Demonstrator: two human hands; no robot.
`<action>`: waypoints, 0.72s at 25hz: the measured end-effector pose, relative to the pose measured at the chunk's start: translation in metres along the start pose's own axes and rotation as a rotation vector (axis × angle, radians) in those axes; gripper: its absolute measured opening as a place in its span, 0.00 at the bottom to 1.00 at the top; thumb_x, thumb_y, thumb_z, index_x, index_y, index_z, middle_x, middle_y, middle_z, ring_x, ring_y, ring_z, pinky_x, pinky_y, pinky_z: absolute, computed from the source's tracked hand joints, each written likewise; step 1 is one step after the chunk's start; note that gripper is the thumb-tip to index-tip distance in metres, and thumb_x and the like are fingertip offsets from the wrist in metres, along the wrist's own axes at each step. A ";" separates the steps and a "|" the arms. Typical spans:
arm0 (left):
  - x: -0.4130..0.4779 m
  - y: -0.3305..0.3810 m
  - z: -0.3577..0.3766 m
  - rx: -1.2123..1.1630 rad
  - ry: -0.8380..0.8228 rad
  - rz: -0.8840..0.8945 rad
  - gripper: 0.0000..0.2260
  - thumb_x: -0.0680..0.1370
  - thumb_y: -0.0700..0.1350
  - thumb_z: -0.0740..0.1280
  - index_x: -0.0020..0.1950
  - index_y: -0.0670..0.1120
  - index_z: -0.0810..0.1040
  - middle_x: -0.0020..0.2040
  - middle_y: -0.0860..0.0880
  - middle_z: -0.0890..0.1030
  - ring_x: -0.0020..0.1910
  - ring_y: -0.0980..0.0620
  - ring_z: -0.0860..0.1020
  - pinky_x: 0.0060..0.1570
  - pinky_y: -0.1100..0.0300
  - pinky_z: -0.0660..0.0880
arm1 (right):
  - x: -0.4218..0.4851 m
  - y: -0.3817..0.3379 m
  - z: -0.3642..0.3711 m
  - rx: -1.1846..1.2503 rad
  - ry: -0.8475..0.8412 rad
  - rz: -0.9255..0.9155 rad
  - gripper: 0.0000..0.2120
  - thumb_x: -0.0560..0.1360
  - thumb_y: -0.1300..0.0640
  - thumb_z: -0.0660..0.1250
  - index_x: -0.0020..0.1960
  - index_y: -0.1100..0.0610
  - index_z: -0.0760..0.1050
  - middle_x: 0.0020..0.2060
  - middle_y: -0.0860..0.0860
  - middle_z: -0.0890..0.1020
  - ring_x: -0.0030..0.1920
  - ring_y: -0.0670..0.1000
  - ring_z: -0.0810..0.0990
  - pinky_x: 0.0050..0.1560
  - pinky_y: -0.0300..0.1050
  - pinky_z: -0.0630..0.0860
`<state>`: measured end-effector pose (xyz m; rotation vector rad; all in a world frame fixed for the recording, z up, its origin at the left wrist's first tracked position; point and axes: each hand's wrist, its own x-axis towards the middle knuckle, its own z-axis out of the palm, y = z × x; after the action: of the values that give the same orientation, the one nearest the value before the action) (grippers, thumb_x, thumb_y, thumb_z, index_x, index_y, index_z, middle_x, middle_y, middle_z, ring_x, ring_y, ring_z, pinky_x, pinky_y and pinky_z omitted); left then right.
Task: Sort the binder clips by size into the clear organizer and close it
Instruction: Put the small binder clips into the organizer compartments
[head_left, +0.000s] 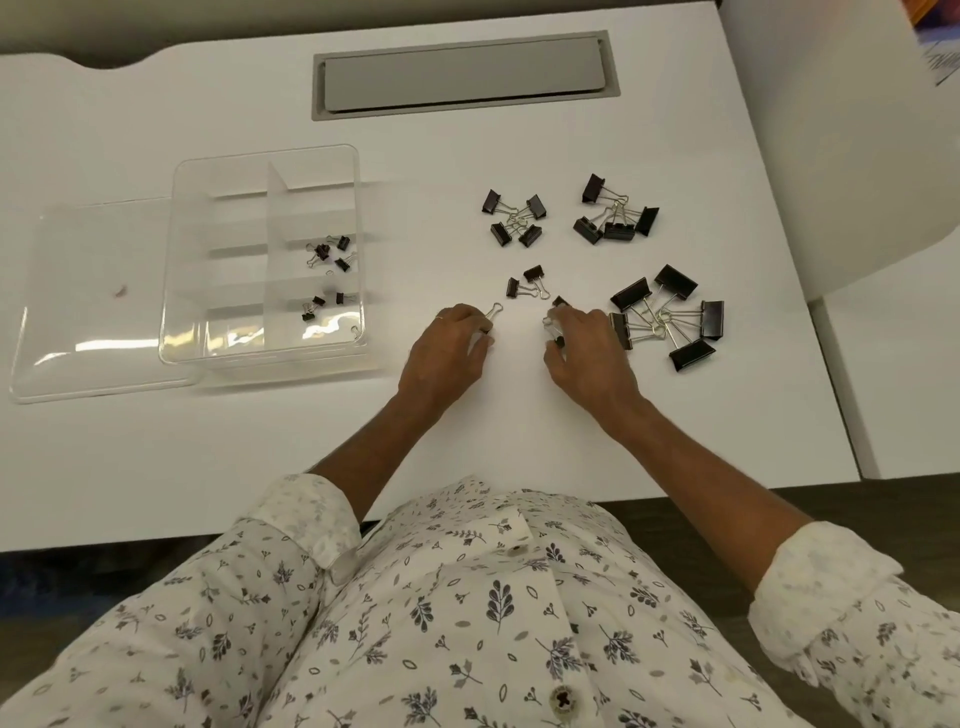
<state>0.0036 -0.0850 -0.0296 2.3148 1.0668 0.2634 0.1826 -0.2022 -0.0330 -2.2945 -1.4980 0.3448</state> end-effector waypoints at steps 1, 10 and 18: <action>-0.001 -0.001 0.001 0.001 0.007 0.000 0.09 0.81 0.46 0.67 0.59 0.46 0.82 0.59 0.53 0.80 0.59 0.51 0.77 0.53 0.53 0.78 | -0.008 -0.002 0.002 0.036 0.001 -0.003 0.16 0.76 0.63 0.66 0.64 0.61 0.75 0.55 0.56 0.82 0.53 0.58 0.75 0.50 0.49 0.71; -0.005 -0.002 0.005 -0.037 0.018 -0.029 0.05 0.78 0.46 0.73 0.49 0.45 0.84 0.51 0.52 0.79 0.54 0.52 0.76 0.49 0.54 0.78 | -0.017 0.007 -0.004 0.189 0.021 -0.054 0.17 0.78 0.59 0.68 0.67 0.57 0.75 0.61 0.52 0.80 0.58 0.53 0.76 0.60 0.39 0.68; -0.020 -0.010 0.006 -0.096 0.085 0.004 0.12 0.77 0.39 0.69 0.61 0.44 0.80 0.56 0.48 0.79 0.55 0.49 0.78 0.55 0.56 0.77 | -0.009 0.016 -0.002 0.087 -0.190 -0.179 0.22 0.78 0.61 0.68 0.72 0.59 0.72 0.65 0.55 0.77 0.61 0.57 0.74 0.63 0.46 0.69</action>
<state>-0.0137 -0.0973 -0.0387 2.2378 1.0675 0.4086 0.1923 -0.2168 -0.0382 -2.0903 -1.7296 0.5787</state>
